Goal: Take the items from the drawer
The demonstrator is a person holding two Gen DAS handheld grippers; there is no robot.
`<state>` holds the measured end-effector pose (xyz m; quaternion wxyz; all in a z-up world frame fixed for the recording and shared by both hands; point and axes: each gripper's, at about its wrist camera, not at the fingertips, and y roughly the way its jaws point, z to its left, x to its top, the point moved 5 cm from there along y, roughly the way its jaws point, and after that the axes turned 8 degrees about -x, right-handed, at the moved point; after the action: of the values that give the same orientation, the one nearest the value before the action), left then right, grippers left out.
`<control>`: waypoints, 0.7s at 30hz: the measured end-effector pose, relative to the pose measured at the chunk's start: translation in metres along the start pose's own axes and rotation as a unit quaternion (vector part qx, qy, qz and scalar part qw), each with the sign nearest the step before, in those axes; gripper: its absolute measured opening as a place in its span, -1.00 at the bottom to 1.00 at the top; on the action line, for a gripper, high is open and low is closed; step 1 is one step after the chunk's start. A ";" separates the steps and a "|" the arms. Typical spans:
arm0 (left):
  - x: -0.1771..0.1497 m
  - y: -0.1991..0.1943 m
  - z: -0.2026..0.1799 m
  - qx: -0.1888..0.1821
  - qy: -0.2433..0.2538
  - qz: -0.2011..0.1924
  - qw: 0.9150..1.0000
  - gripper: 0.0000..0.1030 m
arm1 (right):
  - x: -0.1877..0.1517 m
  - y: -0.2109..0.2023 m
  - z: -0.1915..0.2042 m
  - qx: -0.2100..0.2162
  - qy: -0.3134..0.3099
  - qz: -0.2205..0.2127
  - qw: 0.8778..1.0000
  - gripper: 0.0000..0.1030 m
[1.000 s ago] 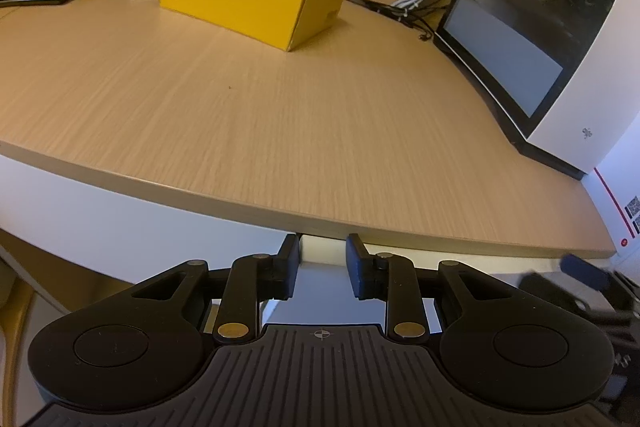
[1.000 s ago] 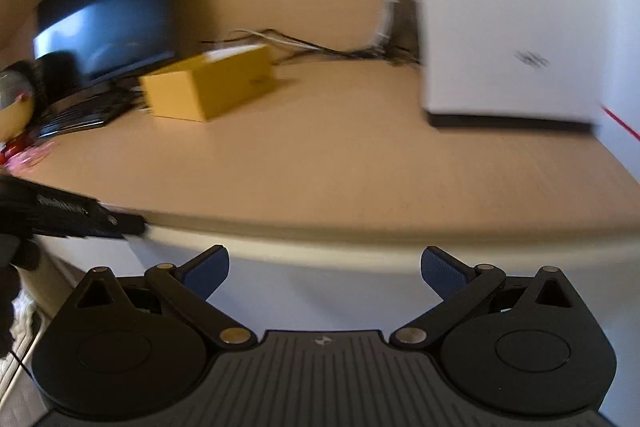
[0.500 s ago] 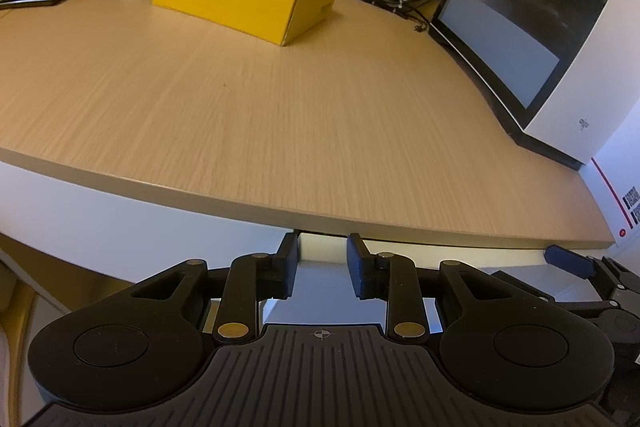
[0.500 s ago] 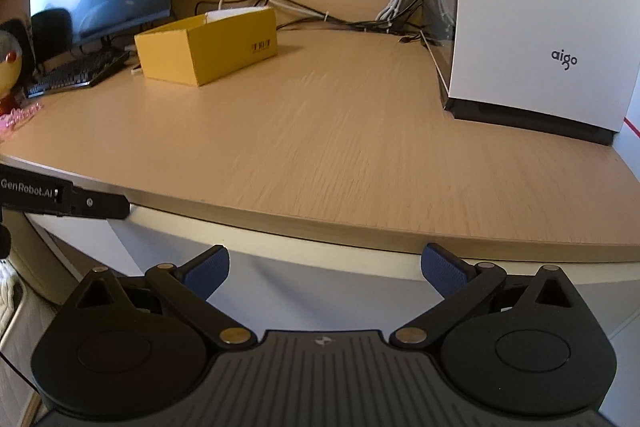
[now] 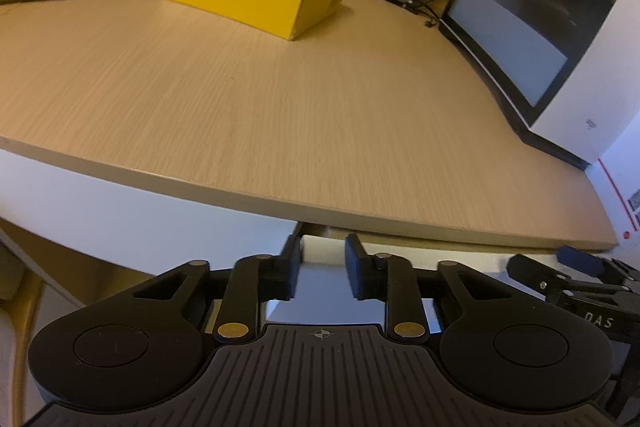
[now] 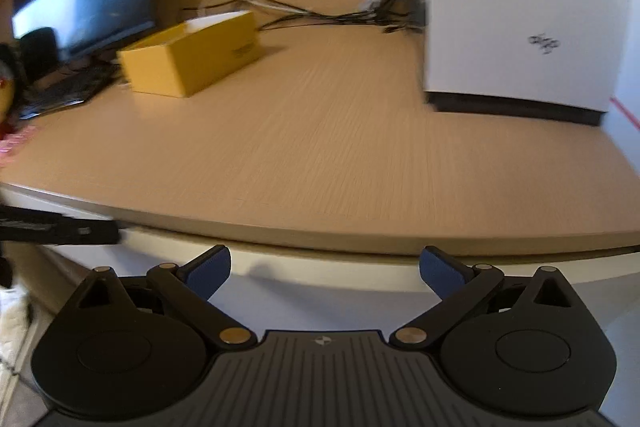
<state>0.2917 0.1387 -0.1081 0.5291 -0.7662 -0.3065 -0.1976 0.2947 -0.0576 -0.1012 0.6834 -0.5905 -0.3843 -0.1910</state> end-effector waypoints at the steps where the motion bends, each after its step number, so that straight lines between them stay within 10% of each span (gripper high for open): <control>1: 0.001 -0.001 -0.003 0.006 0.013 -0.005 1.000 -0.60 | 0.000 0.002 -0.003 -0.009 0.000 0.010 1.000 0.97; 6: 0.007 -0.011 -0.028 0.048 0.086 -0.024 0.995 -0.60 | 0.005 0.007 -0.016 -0.032 0.011 0.030 0.999 0.98; 21: 0.002 0.033 -0.082 0.024 0.120 0.036 0.992 -0.59 | 0.009 0.006 -0.024 -0.047 0.021 0.047 0.998 0.96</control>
<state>0.3171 0.0550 -0.0997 0.5867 -0.7350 -0.2176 -0.2613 0.3123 -0.0772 -0.0987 0.6710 -0.6352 -0.3328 -0.1886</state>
